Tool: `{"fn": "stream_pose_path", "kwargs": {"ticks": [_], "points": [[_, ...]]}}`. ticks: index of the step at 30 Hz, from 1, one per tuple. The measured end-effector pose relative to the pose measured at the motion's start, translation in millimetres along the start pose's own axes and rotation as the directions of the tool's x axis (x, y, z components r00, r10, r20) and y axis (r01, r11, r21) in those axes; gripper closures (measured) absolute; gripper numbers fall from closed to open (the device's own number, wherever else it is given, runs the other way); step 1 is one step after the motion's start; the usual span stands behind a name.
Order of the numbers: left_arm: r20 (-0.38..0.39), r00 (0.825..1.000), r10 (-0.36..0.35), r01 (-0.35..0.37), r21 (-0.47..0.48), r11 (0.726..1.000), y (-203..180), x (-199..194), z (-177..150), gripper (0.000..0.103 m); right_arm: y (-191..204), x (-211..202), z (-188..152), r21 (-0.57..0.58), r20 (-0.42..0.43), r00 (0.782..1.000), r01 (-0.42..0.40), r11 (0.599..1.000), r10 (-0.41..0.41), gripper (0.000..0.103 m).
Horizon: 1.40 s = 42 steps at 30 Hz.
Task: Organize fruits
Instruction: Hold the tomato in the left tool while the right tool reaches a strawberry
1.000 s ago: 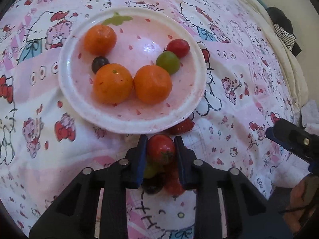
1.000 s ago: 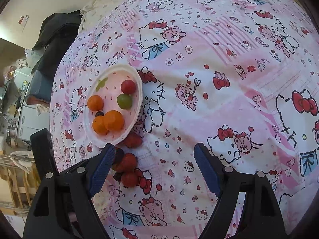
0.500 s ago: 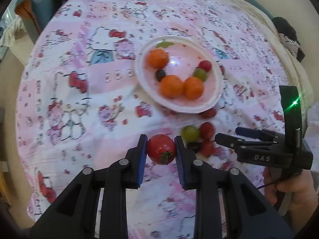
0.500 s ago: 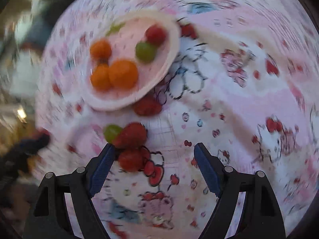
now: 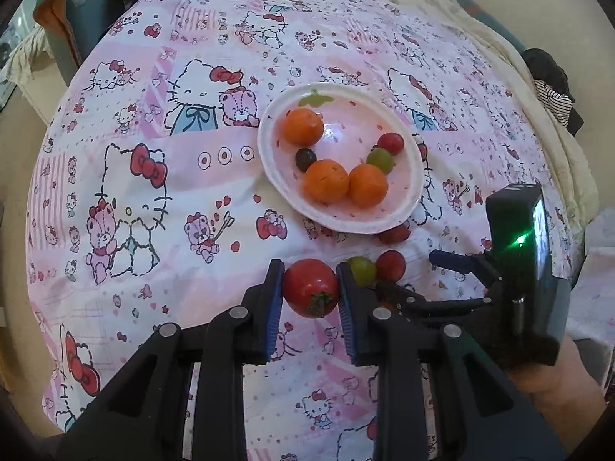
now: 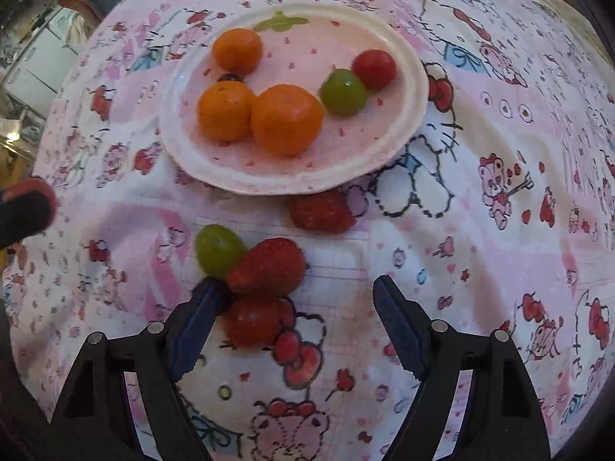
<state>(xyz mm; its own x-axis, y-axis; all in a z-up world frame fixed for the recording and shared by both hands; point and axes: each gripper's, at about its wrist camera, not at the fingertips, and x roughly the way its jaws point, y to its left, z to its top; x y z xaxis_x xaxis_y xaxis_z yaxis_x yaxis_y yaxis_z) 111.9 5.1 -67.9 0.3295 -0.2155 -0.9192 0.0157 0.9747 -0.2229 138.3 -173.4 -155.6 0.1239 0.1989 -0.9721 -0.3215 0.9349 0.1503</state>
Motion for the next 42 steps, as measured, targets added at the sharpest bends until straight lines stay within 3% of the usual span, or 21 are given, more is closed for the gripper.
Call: {"fn": "stream_pose_path", "kwargs": {"ticks": [6, 10, 20, 24, 32, 36, 39, 42], "points": [[0.002, 1.000, -0.013, 0.013, -0.010, 1.000, -1.2, -1.8, 2.5, 0.080, -23.5, -8.8, 0.7, 0.083, 0.029, 0.999, -0.022, 0.996, 0.020, 0.023], [0.002, 1.000, -0.017, 0.017, -0.014, 1.000, -1.8, -1.4, 4.7, 0.080, -20.7, -3.5, -0.2, 0.061, 0.011, 0.998, -0.060, 0.996, 0.060, 0.027], [-0.005, 1.000, -0.023, 0.023, -0.031, 0.999, 1.8, -0.5, 5.6, 0.080, -1.0, 5.6, 7.7, 0.001, 0.020, 0.999, -0.048, 0.999, 0.048, 0.038], [-0.004, 1.000, -0.021, 0.021, -0.030, 0.999, 1.4, -0.6, 6.0, 0.080, -14.2, 7.4, 7.8, 0.074, 0.056, 0.990, -0.137, 0.988, 0.133, 0.047], [-0.005, 1.000, -0.018, 0.018, -0.035, 0.999, 1.4, 1.0, 6.0, 0.080, -12.1, 10.2, 6.9, 0.151, 0.085, 0.975, -0.215, 0.965, 0.204, 0.048], [-0.001, 1.000, -0.016, 0.016, -0.031, 0.999, 0.2, 0.6, 6.6, 0.079, -27.3, 11.4, 8.9, 0.194, 0.101, 0.958, -0.283, 0.939, 0.267, 0.048], [0.004, 1.000, -0.014, 0.014, -0.033, 0.999, 0.2, 0.1, 7.4, 0.080, -37.9, 10.3, 3.6, 0.215, 0.114, 0.932, -0.361, 0.907, 0.344, 0.064], [0.010, 1.000, -0.010, 0.011, -0.032, 0.999, 0.1, -0.5, 8.3, 0.079, -37.4, 8.4, 2.9, 0.211, 0.126, 0.923, -0.383, 0.899, 0.363, 0.065]]}}
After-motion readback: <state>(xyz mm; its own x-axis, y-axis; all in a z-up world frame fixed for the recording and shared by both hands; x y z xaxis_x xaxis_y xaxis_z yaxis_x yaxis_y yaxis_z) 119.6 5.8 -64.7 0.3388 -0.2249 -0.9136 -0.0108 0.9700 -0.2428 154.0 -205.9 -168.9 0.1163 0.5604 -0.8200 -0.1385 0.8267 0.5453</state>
